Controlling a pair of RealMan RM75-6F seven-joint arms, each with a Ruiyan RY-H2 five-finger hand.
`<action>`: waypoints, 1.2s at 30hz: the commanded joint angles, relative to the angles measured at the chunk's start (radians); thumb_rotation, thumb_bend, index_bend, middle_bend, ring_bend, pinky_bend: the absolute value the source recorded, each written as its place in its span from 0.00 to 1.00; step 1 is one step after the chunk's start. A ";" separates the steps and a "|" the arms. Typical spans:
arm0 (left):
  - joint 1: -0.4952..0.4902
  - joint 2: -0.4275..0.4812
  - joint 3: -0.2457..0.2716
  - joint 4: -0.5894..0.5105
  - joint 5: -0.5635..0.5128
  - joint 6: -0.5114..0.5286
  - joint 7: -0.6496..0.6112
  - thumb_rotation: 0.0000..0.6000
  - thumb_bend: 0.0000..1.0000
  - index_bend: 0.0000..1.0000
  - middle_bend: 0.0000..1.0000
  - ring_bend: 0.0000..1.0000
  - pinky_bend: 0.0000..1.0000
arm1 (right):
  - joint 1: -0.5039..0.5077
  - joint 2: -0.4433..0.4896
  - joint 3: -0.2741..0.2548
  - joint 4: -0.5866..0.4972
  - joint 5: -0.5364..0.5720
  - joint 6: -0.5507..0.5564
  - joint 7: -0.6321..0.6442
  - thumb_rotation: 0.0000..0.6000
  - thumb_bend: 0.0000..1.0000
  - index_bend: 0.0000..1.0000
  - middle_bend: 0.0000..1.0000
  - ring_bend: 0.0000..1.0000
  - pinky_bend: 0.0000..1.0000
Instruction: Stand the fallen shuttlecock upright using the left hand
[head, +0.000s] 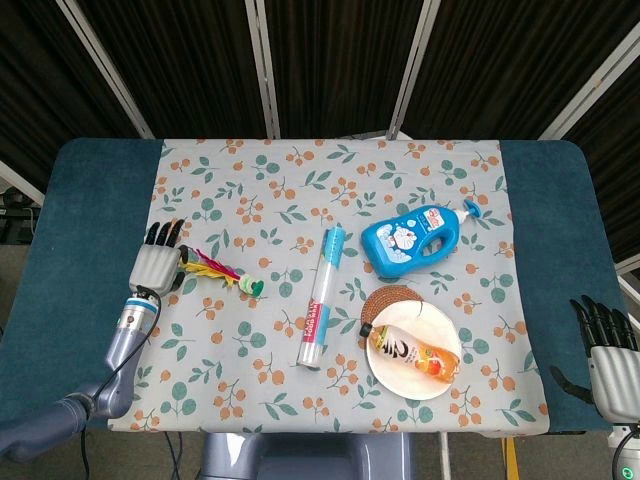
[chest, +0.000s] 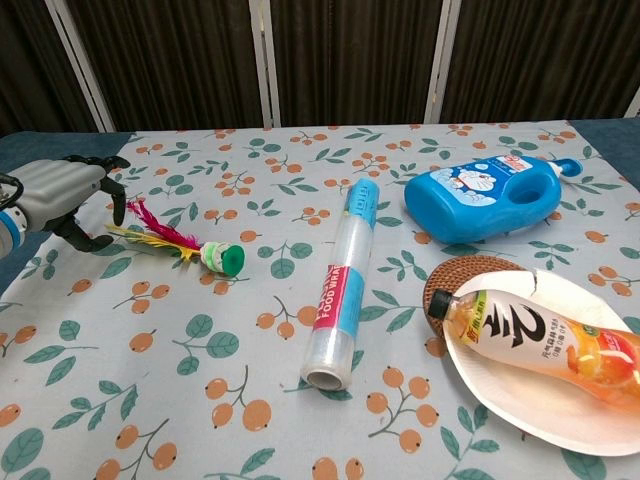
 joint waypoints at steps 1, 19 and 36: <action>-0.011 -0.012 -0.005 0.012 -0.003 0.001 0.000 1.00 0.38 0.48 0.00 0.00 0.00 | 0.000 0.001 0.000 0.000 0.000 -0.001 0.001 1.00 0.12 0.00 0.00 0.00 0.00; -0.036 -0.060 -0.001 0.075 -0.036 -0.010 0.034 1.00 0.41 0.51 0.00 0.00 0.00 | 0.001 0.000 0.000 -0.002 0.001 -0.004 0.002 1.00 0.12 0.00 0.00 0.00 0.00; -0.043 -0.082 0.001 0.119 -0.050 -0.013 0.033 1.00 0.43 0.55 0.00 0.00 0.00 | 0.001 0.000 0.001 -0.003 0.003 -0.005 0.000 1.00 0.12 0.00 0.00 0.00 0.00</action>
